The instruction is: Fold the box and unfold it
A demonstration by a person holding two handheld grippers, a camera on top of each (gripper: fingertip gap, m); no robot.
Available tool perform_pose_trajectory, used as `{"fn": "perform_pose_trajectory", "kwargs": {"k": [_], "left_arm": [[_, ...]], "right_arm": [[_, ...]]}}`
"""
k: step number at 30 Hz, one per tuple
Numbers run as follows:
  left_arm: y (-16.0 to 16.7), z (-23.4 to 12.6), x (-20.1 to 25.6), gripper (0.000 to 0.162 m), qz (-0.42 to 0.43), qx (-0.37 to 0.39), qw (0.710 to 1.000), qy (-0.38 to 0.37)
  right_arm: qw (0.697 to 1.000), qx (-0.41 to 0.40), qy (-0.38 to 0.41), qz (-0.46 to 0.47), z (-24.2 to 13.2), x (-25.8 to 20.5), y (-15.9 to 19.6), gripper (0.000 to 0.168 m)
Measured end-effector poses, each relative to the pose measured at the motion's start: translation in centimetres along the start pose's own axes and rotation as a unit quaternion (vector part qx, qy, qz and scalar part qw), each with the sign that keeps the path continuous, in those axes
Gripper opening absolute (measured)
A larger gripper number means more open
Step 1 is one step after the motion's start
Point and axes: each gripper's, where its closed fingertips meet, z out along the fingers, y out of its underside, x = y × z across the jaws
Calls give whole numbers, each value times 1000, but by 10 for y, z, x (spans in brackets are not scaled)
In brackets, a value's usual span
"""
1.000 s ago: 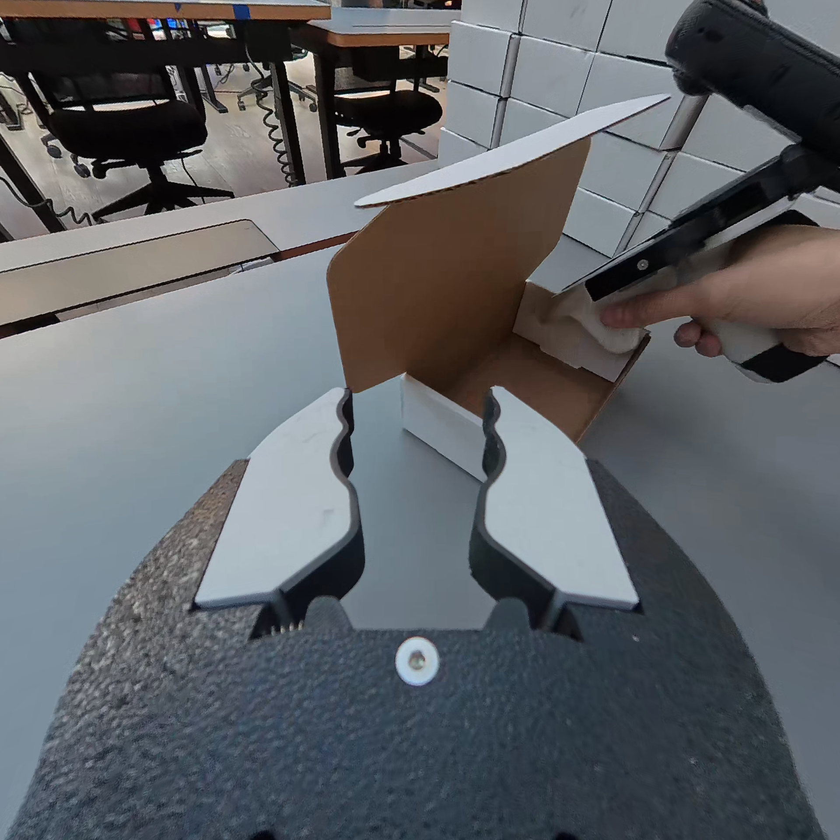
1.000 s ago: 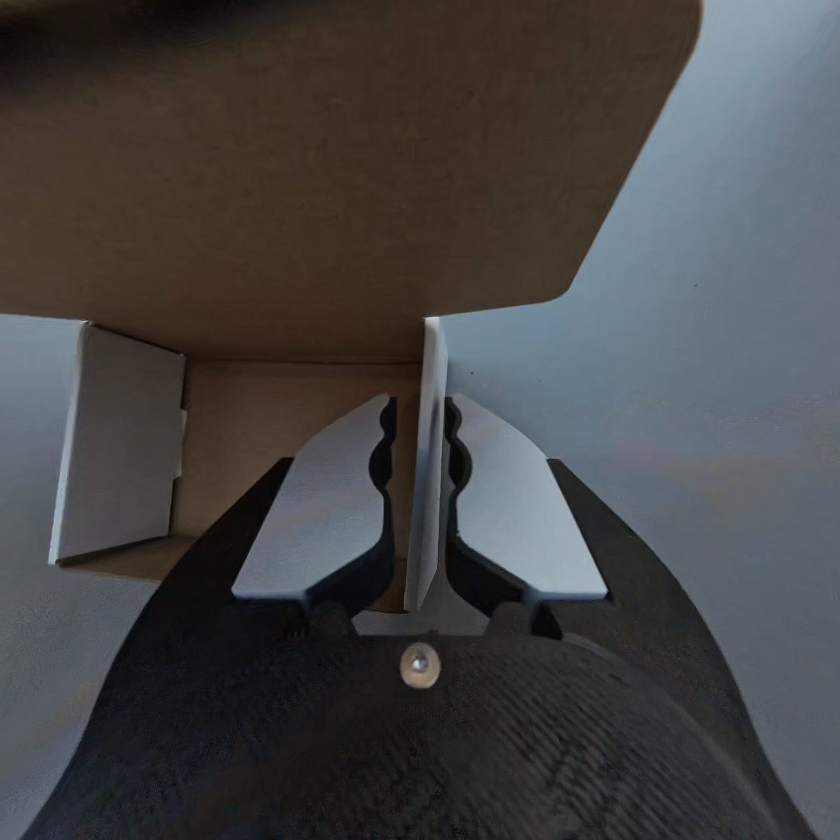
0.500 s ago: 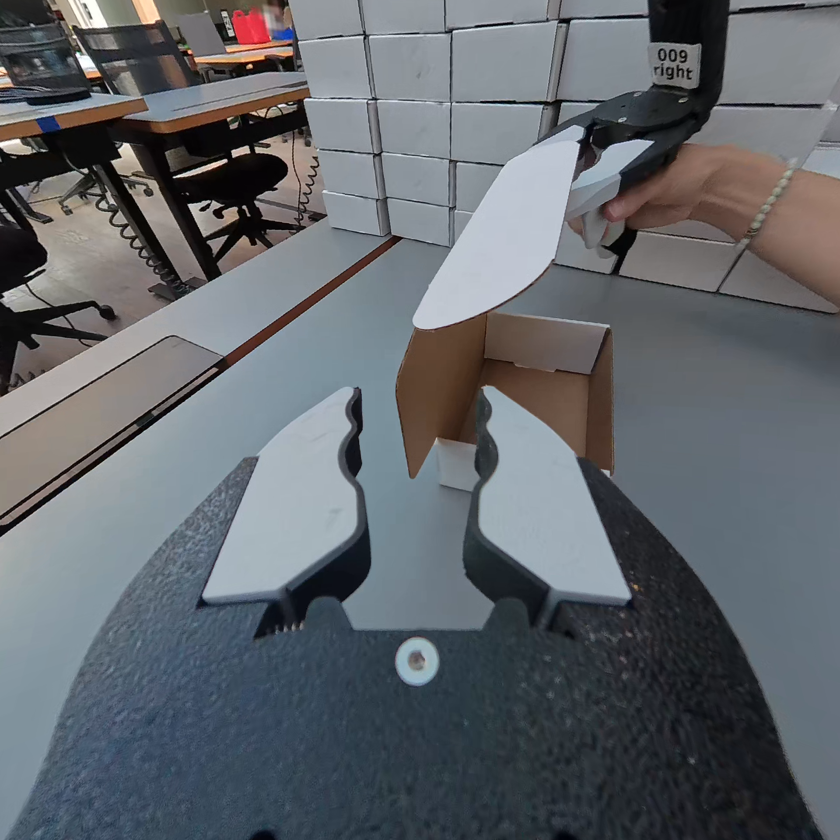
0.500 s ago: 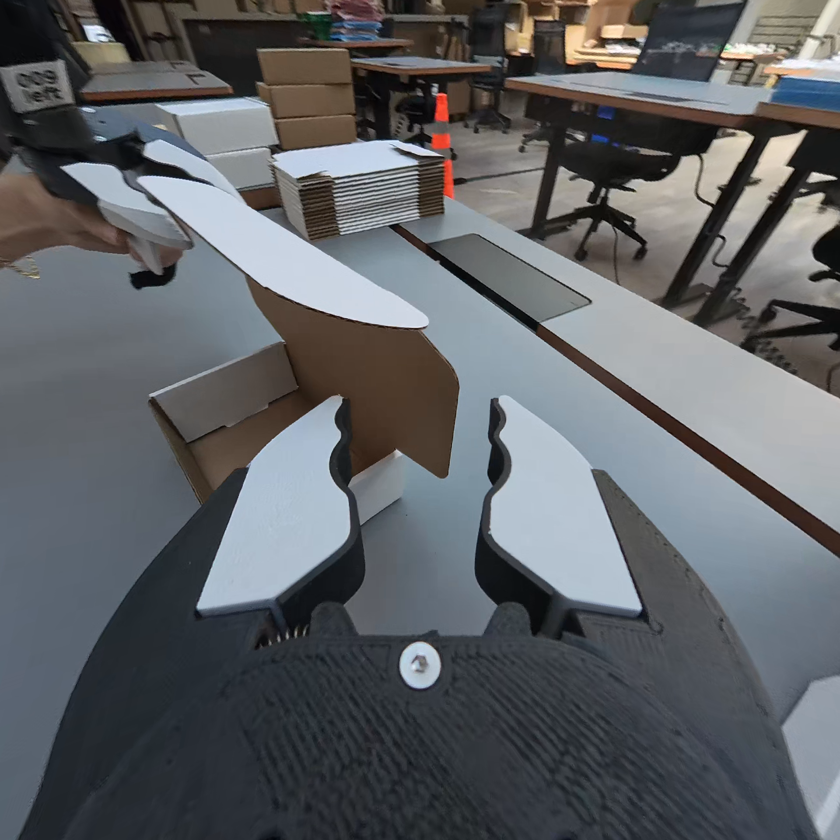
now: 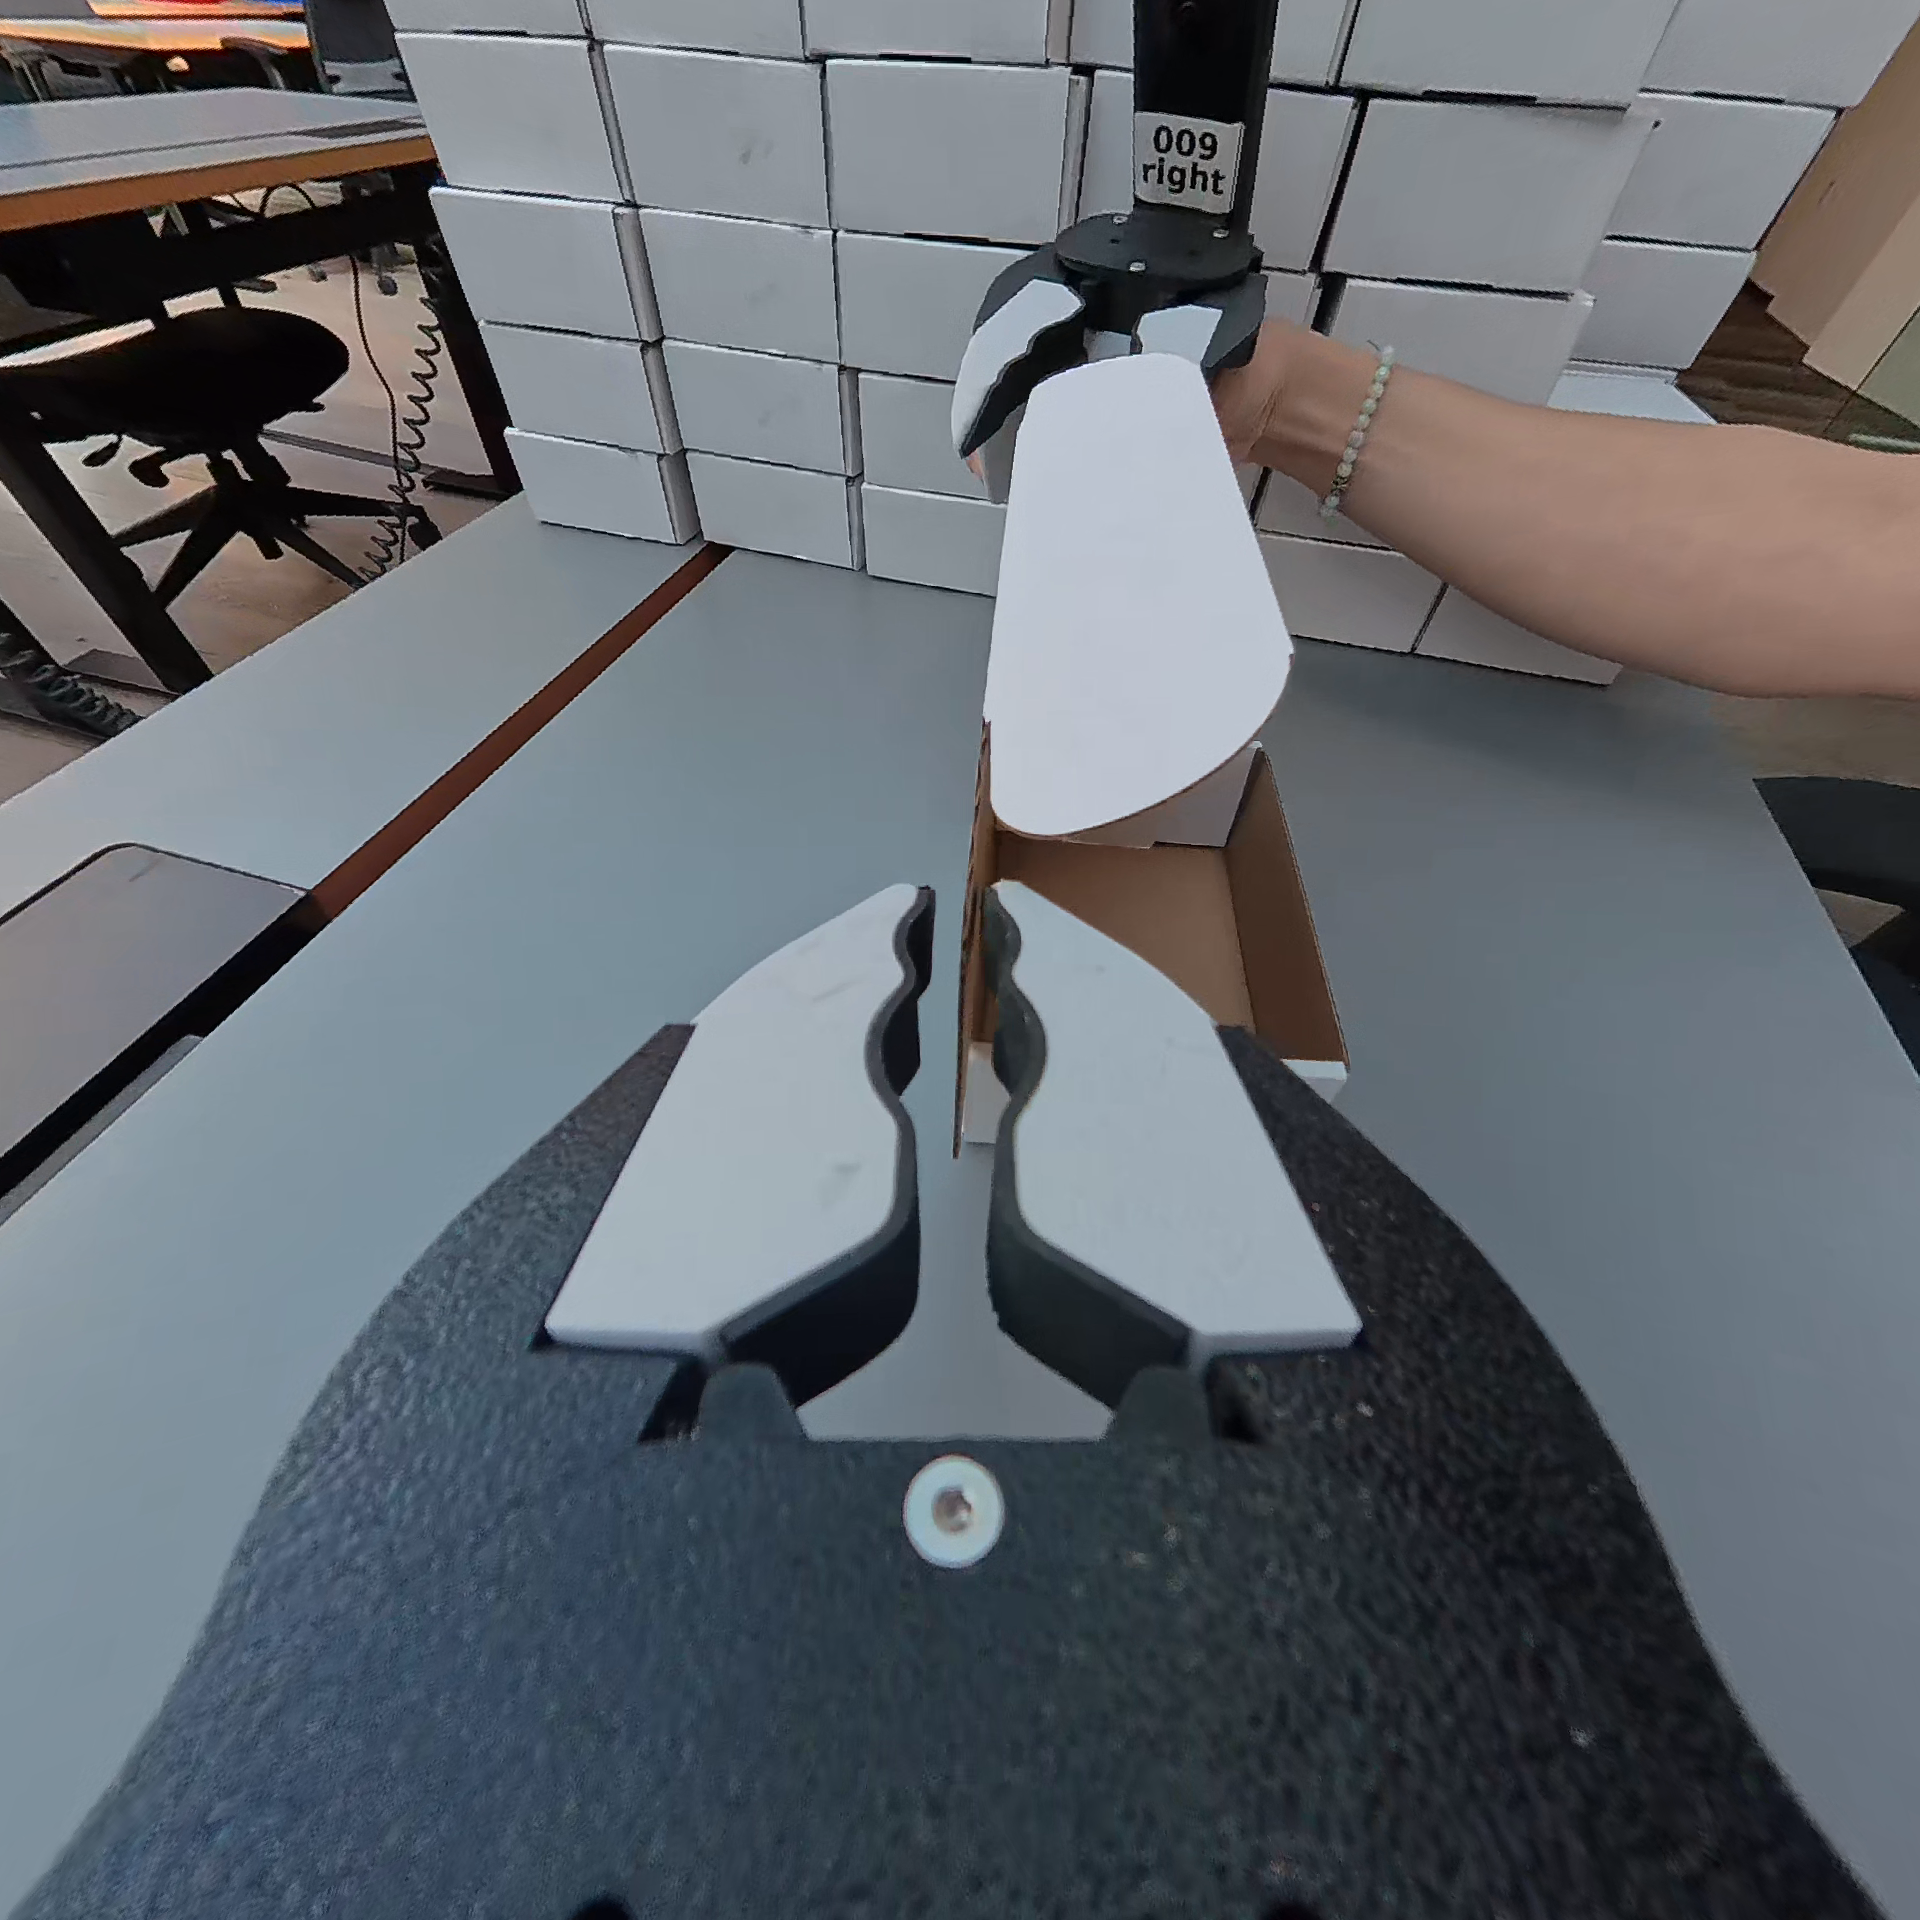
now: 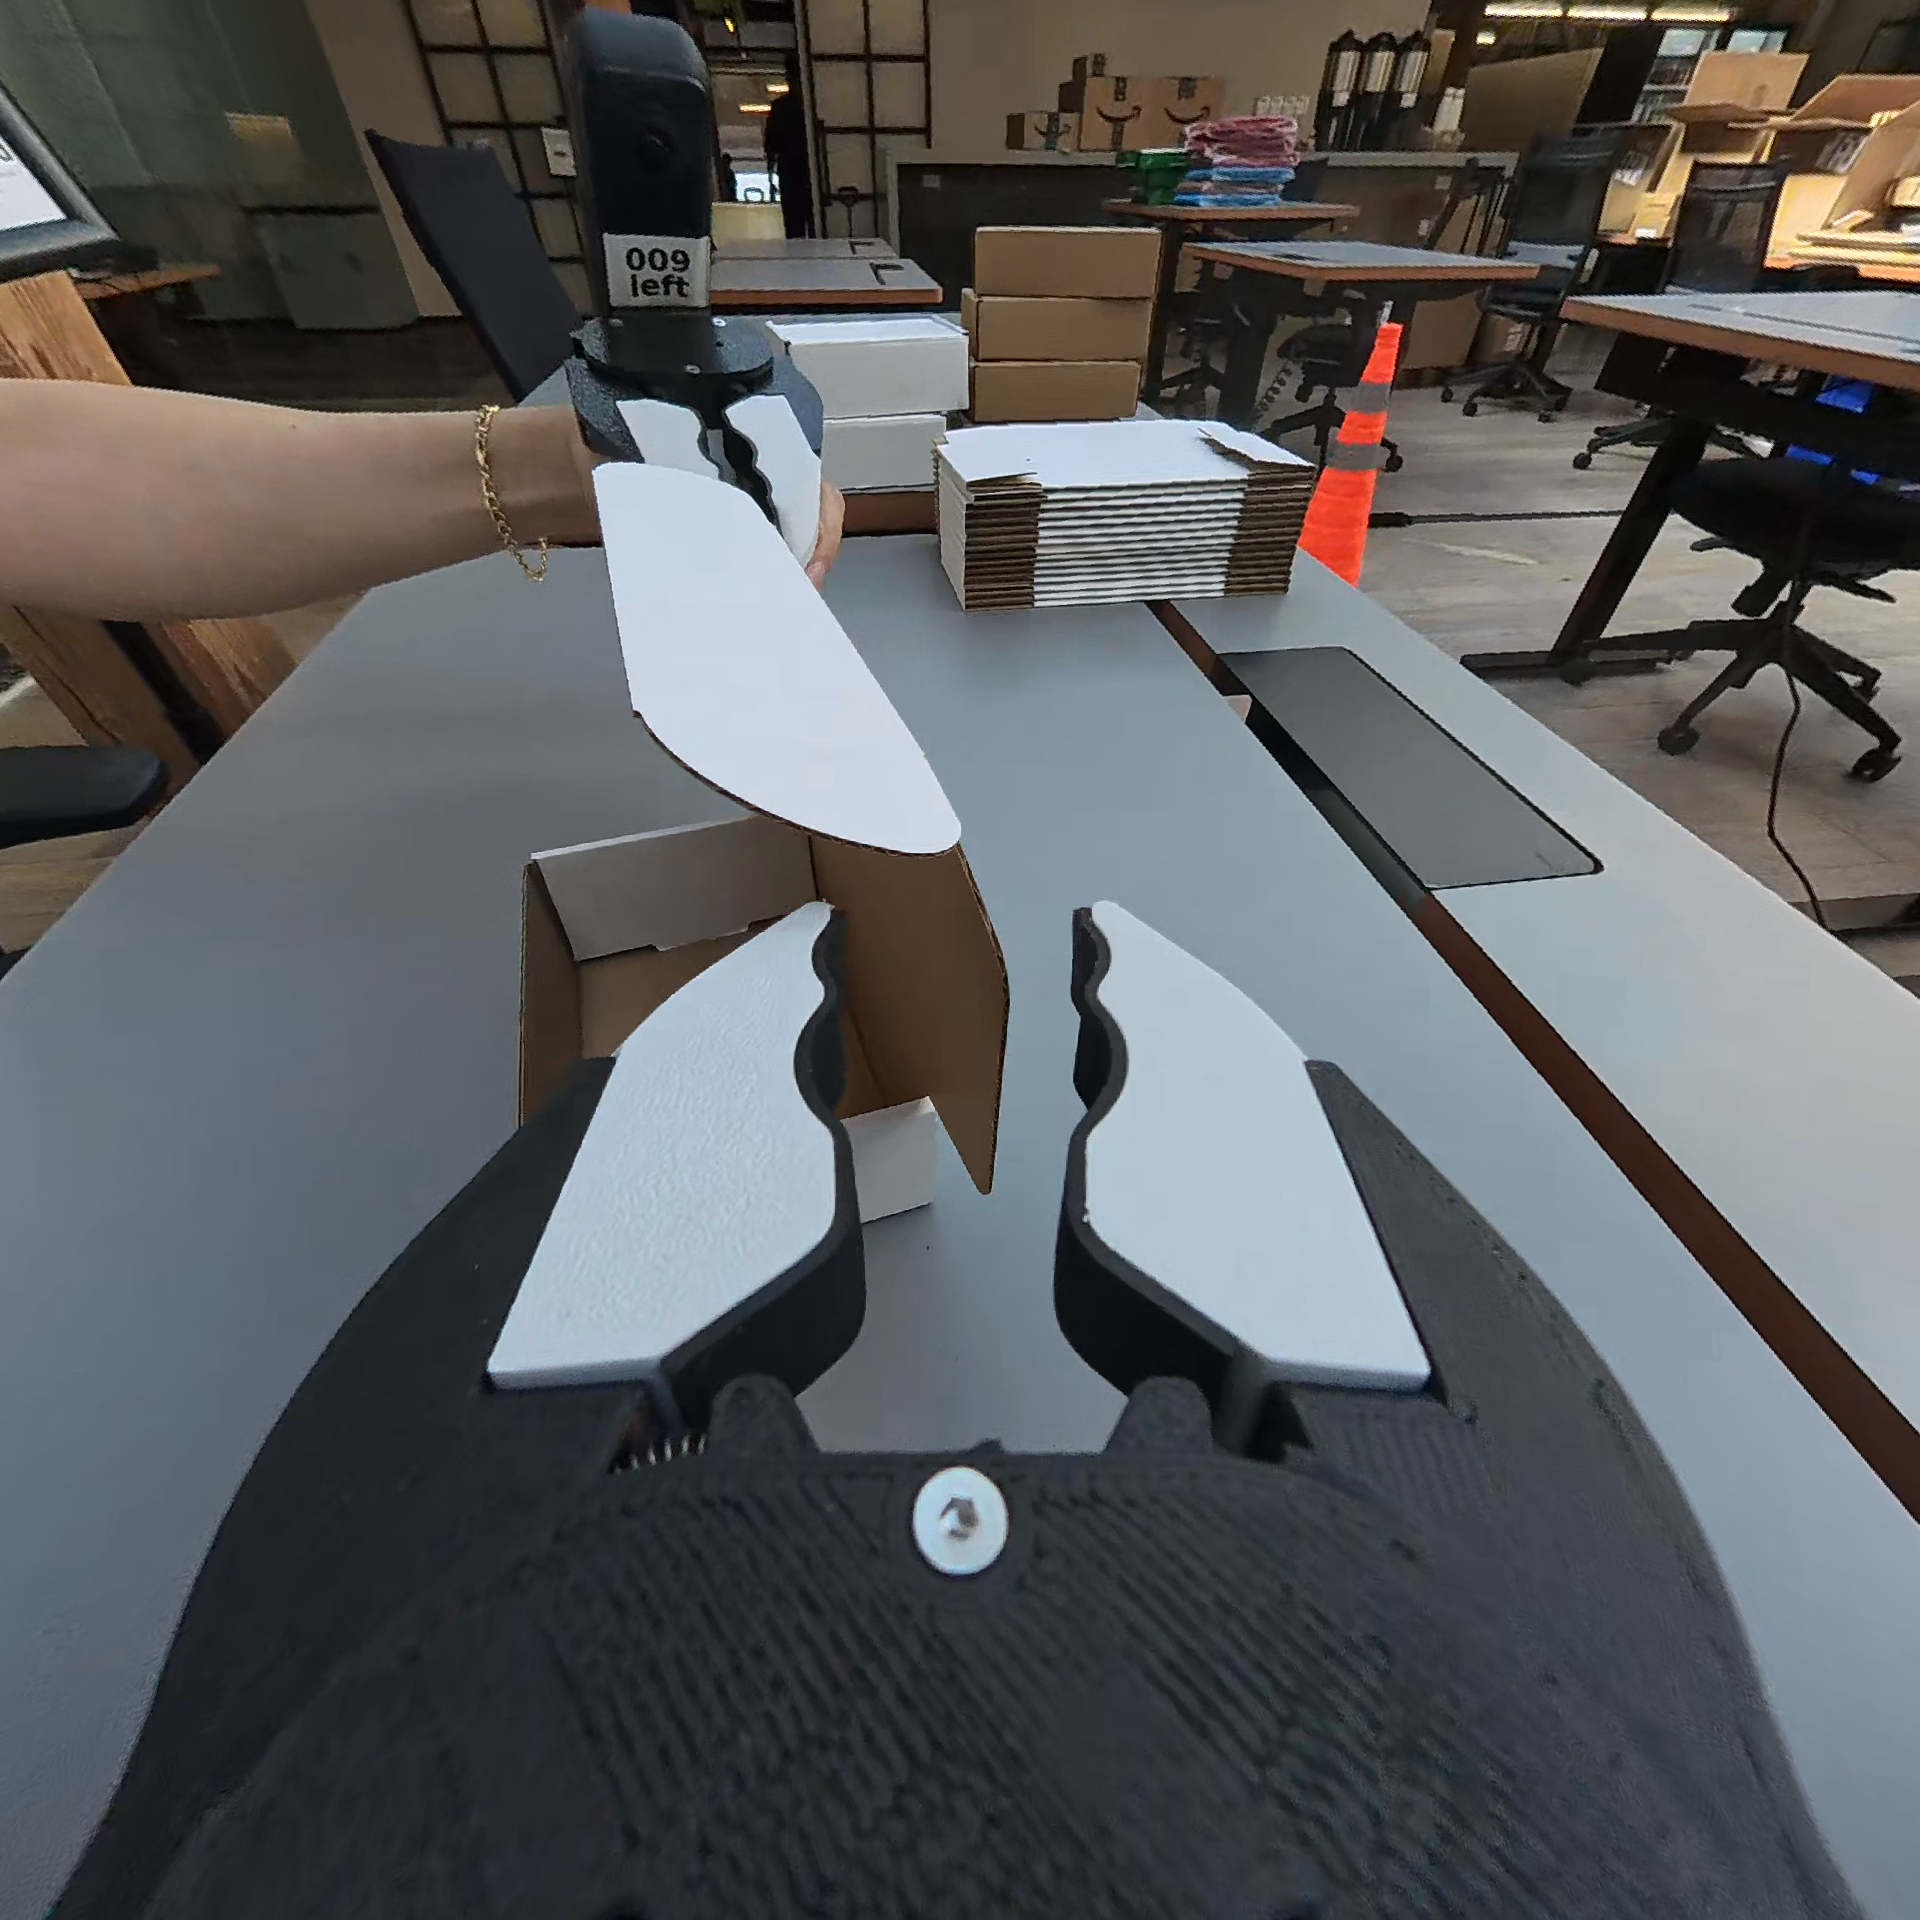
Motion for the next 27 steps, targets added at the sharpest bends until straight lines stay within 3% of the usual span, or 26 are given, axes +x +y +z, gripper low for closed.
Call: {"fn": "perform_pose_trajectory", "kwargs": {"k": [5, 13, 17, 21, 27], "left_arm": [[3, 0, 2, 2, -10, -3, 1000, 24], [5, 1, -8, 2, 9, -49, 999, -9], [6, -2, -15, 2, -11, -63, 996, -59], [5, -1, -22, 2, -63, -63, 986, -142], [7, -9, -39, 1, -132, -48, 934, -328]], "right_arm": [[999, -32, -23, -15, 4, -3, 7, 7], [998, -37, -27, 35, 2, -10, 8, 2], [997, -41, 33, 49, 6, -7, 7, 2], [985, -48, 148, 75, 14, 10, 7, 2], [956, -40, 281, 71, 35, 12, -4, 1]]}}
